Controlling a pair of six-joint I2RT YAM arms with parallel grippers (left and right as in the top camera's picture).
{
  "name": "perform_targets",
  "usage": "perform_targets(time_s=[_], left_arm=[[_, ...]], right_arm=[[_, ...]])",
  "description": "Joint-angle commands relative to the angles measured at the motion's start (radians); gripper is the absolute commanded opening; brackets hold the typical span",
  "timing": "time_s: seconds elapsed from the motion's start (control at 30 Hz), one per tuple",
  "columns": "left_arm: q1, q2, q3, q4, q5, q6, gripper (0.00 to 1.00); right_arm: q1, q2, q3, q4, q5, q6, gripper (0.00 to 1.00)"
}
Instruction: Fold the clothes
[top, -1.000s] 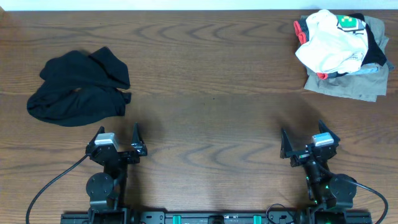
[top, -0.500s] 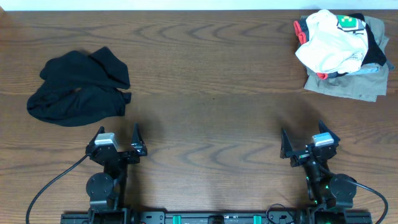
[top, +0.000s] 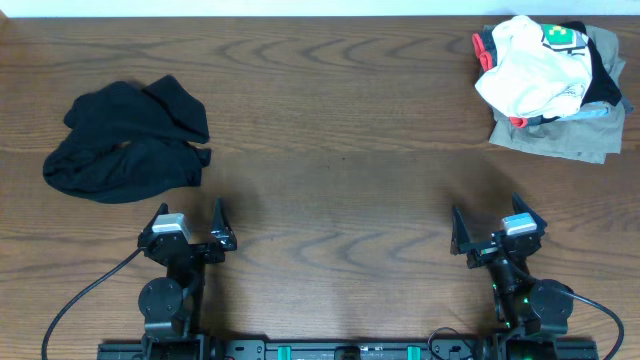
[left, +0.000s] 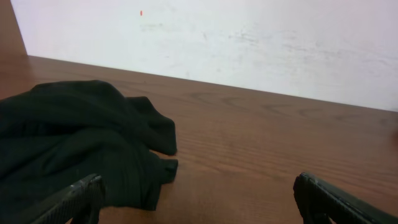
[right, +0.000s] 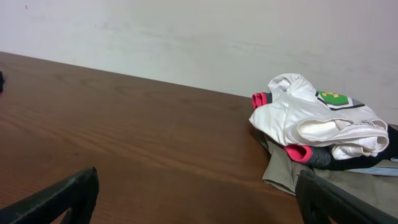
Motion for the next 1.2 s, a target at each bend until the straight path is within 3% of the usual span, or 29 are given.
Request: perform_targets(time_s=[0.0,1.17], left_arm=[[-0.001,0.000,-0.010,-0.043,0.010,0.010,0.98],[-0.001,0.000,-0.009,-0.043,0.011,0.010,0.98]], right_arm=[[-0.008,-0.004,-0.003,-0.001,0.002,0.005,0.99],[-0.007,-0.004,-0.003,0.038,-0.027,0.012,0.99]])
